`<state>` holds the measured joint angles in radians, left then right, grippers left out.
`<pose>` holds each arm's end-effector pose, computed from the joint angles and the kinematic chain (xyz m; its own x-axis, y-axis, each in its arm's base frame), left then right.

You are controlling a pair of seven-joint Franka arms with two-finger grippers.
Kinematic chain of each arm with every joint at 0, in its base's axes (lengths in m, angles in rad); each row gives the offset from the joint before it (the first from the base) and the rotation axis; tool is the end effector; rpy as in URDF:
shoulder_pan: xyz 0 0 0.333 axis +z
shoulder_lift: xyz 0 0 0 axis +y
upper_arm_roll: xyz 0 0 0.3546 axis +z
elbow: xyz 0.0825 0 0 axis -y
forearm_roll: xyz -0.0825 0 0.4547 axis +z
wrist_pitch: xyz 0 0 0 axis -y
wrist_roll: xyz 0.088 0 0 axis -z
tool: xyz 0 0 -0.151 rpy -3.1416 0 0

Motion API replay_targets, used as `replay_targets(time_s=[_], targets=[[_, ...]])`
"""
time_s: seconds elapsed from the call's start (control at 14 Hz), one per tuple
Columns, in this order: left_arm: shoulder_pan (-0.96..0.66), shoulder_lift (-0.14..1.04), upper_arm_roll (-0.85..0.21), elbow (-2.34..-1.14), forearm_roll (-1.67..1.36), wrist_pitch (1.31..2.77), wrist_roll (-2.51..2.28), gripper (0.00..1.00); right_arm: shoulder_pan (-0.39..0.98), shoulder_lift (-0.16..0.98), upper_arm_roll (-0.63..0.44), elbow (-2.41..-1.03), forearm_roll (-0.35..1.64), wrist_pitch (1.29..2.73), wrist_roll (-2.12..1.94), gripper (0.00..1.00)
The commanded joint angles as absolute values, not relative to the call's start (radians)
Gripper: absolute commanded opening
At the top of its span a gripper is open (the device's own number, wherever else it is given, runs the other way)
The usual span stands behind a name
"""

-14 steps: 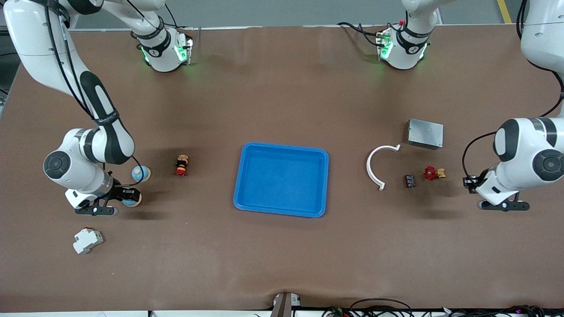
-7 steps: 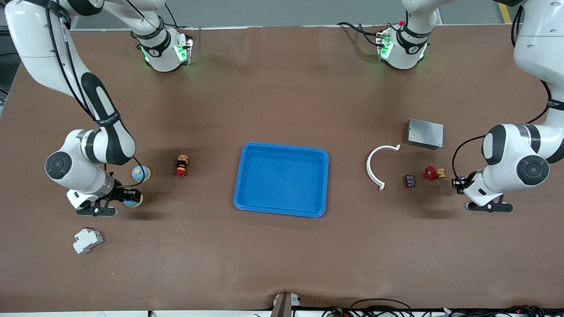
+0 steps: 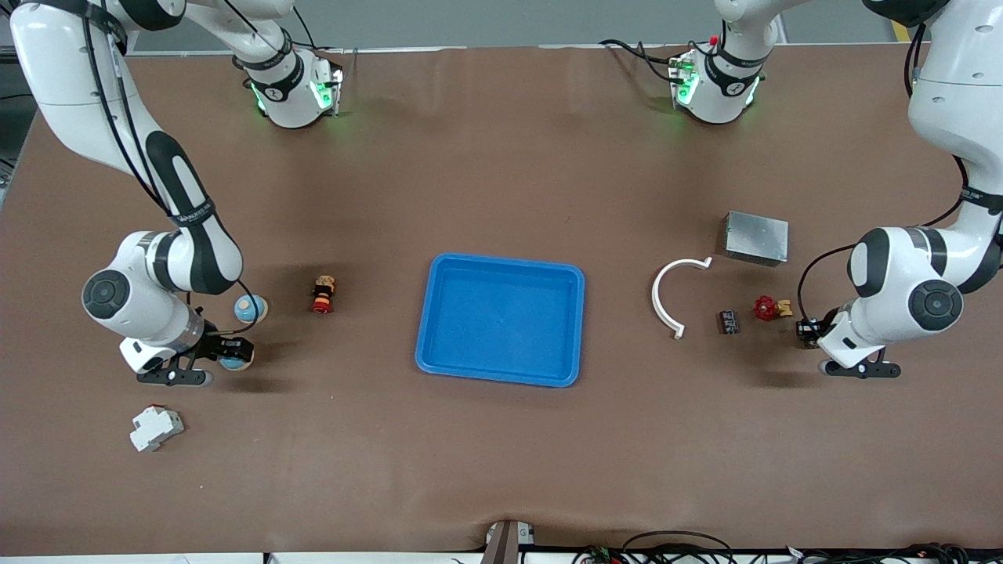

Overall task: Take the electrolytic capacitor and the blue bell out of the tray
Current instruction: 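Lower the bell beside the first while the left gripper lowers the capacitor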

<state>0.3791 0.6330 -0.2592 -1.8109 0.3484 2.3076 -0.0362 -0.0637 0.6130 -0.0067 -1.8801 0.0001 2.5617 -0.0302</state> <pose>0.6964 0.1047 0.1261 0.9931 -0.0481 -0.1069 -0.0570 -0.9950 -0.0823 0.7083 -0.0499 0.1184 0.9969 -0.0386 0.0684 -0.0391 -0.9992 0.0059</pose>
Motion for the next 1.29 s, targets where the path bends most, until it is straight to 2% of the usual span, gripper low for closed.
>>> replay_targets(time_s=[0.0,0.21,0.29,0.36,0.43,0.57,0.64,0.86,1.21], targets=[[0.394,0.623,-0.268,-1.827,0.371,2.322,-0.046,0.0,-0.081,0.626,0.008,-1.864,0.015,2.568,-0.046,1.0],[0.394,0.626,-0.268,-1.825,0.371,2.322,-0.049,0.01,-0.081,0.626,0.008,-1.867,0.015,2.568,-0.046,1.0],[0.394,0.627,-0.268,-1.824,0.371,2.322,-0.049,0.04,-0.081,0.626,0.008,-1.867,0.015,2.568,-0.046,1.0],[0.394,0.627,-0.268,-1.824,0.371,2.322,-0.049,0.13,-0.083,0.626,0.008,-1.867,0.015,2.568,-0.046,1.0],[0.394,0.629,-0.268,-1.822,0.371,2.322,-0.049,0.31,-0.083,0.626,0.008,-1.867,0.015,2.569,-0.046,1.0],[0.394,0.63,-0.268,-1.819,0.37,2.322,-0.049,0.89,-0.083,0.626,0.008,-1.867,0.015,2.572,-0.046,1.0],[0.394,0.63,-0.268,-1.818,0.37,2.322,-0.051,1.0,-0.081,0.626,0.008,-1.867,0.015,2.569,-0.046,1.0],[0.394,0.618,-0.268,-1.813,0.37,2.313,-0.049,1.0,-0.075,0.572,0.008,-1.871,0.015,2.521,-0.04,1.0],[0.394,0.545,-0.27,-1.809,0.354,2.247,-0.032,1.0,-0.074,0.382,0.008,-1.868,0.014,2.236,-0.041,1.0]])
